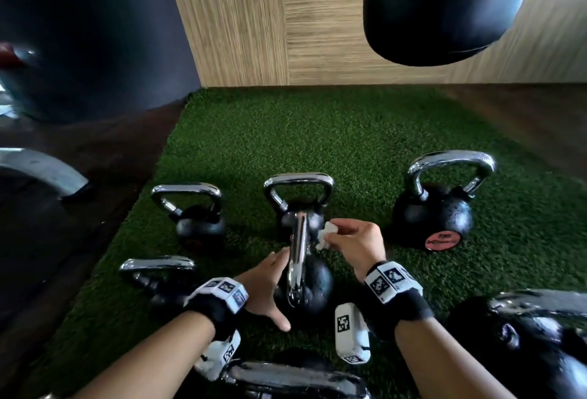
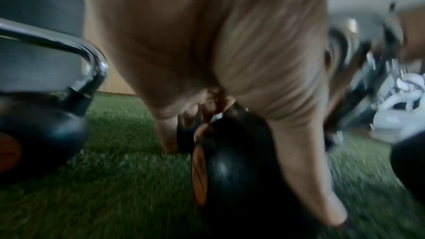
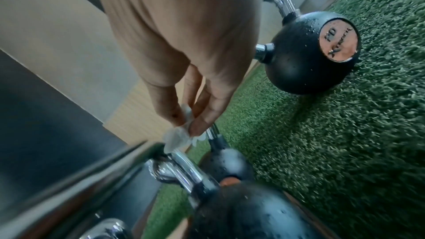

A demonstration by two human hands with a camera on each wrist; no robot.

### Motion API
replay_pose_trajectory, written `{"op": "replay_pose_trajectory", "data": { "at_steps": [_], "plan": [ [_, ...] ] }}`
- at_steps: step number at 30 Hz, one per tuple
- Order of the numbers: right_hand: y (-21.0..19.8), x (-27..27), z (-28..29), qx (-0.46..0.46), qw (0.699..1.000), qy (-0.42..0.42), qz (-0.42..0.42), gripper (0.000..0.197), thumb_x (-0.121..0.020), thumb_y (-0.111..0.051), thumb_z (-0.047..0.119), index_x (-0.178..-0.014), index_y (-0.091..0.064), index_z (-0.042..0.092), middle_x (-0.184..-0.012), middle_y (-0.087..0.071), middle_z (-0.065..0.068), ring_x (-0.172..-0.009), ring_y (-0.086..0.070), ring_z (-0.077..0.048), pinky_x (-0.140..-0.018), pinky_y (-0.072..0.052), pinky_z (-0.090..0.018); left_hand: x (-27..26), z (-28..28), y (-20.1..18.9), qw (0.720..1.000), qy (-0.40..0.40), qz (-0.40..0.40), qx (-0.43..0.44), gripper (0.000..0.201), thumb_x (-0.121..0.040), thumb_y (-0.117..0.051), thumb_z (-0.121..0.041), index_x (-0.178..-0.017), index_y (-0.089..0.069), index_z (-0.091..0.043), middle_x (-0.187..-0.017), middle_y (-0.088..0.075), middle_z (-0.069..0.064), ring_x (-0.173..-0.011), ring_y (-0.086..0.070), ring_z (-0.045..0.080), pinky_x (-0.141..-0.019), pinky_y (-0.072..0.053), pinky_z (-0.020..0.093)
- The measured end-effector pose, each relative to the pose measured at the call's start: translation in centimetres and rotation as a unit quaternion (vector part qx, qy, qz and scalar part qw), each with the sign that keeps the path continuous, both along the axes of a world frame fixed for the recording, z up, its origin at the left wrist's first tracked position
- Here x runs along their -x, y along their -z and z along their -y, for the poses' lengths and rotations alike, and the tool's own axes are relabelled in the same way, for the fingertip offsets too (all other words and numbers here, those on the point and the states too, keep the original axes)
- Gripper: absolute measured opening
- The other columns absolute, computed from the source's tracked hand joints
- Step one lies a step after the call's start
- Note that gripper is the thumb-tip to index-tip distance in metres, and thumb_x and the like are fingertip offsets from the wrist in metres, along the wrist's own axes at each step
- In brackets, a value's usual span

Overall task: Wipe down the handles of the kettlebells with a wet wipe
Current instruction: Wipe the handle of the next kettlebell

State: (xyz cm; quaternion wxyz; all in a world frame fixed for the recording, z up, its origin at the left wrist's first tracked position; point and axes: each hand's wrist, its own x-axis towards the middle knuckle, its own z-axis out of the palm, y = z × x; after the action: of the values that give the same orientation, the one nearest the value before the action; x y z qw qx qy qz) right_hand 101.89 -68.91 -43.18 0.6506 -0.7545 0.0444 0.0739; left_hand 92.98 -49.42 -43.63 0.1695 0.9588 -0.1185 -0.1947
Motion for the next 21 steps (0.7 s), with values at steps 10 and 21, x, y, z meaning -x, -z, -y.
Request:
{"op": "replay_pose_trajectory", "data": {
  "at_steps": [10,21],
  "plan": [
    [4.1,-2.2,-3.5,0.077,0.996,-0.04,-0.008,0.038,-0.072,-0.087,0.02,-0.109,-0.079,0.016,-0.094,-0.079,-0.008,-0.091,-0.075,-0.021,-0.091,-0.06,-0.039,-0.9,1.2,1.9,0.984,0.068,0.071,-0.148,0.109,-0.079,-0.069,-0.07,-0.16,-0.02,-0.017,-0.165,-0.016,0.014,-0.153,-0.013,0.033,-0.126,-0.018,0.038],
    [2.5,-2.5,-4.2,0.105,0.992,-0.026,0.06,0.021,-0.084,-0.078,0.022,-0.105,-0.08,0.02,-0.097,-0.079,-0.003,-0.095,-0.074,-0.018,-0.09,-0.056,-0.027,-0.8,1.5,0.8,0.993,-0.015,0.02,-0.115,0.117,-0.072,-0.078,-0.067,-0.16,-0.016,-0.021,-0.158,-0.021,0.009,-0.145,-0.034,0.029,-0.118,-0.038,0.042]
  ]
}}
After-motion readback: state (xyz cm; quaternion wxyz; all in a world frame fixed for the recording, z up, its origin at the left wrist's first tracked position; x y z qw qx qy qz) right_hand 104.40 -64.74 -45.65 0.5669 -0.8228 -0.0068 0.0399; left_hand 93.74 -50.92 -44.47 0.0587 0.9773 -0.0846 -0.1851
